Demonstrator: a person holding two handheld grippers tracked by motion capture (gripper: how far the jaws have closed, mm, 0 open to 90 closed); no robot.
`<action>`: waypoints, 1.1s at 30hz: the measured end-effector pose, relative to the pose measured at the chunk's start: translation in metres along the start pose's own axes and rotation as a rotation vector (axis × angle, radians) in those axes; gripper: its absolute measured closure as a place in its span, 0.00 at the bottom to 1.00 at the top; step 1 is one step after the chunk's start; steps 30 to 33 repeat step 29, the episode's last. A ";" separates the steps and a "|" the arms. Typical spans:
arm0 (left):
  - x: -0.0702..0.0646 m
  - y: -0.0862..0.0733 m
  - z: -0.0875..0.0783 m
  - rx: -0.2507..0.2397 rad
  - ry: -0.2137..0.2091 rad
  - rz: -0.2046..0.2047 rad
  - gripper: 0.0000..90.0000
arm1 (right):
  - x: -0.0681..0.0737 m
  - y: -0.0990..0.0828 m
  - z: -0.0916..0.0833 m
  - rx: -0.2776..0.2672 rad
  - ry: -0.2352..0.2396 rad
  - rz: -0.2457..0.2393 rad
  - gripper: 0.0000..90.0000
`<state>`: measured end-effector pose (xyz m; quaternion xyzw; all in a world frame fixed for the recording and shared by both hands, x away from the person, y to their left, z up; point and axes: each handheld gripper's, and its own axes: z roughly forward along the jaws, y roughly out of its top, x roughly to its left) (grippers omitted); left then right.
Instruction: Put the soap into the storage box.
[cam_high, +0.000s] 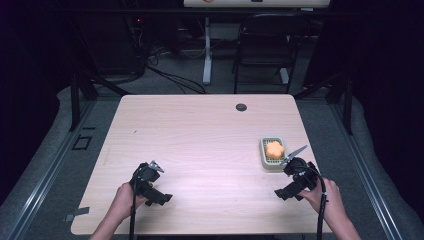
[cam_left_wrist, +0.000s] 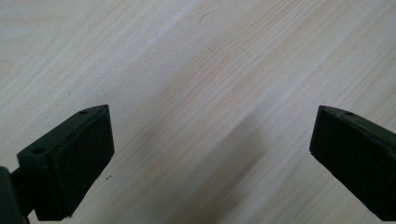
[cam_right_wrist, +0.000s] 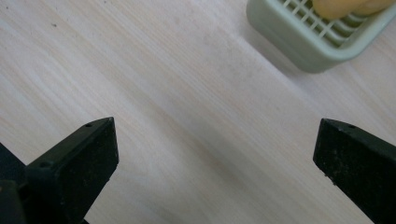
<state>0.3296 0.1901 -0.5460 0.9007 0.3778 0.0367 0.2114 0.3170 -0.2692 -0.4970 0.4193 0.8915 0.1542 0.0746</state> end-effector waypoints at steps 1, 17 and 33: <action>0.000 0.000 0.000 -0.003 -0.001 0.000 0.00 | 0.000 -0.003 0.000 0.004 0.000 0.002 0.00; 0.000 0.001 0.000 -0.019 -0.007 -0.009 0.00 | 0.003 -0.040 0.011 0.105 0.043 0.051 0.00; 0.003 0.001 0.001 -0.010 -0.001 -0.016 0.00 | 0.001 -0.044 0.017 0.075 0.026 0.081 0.00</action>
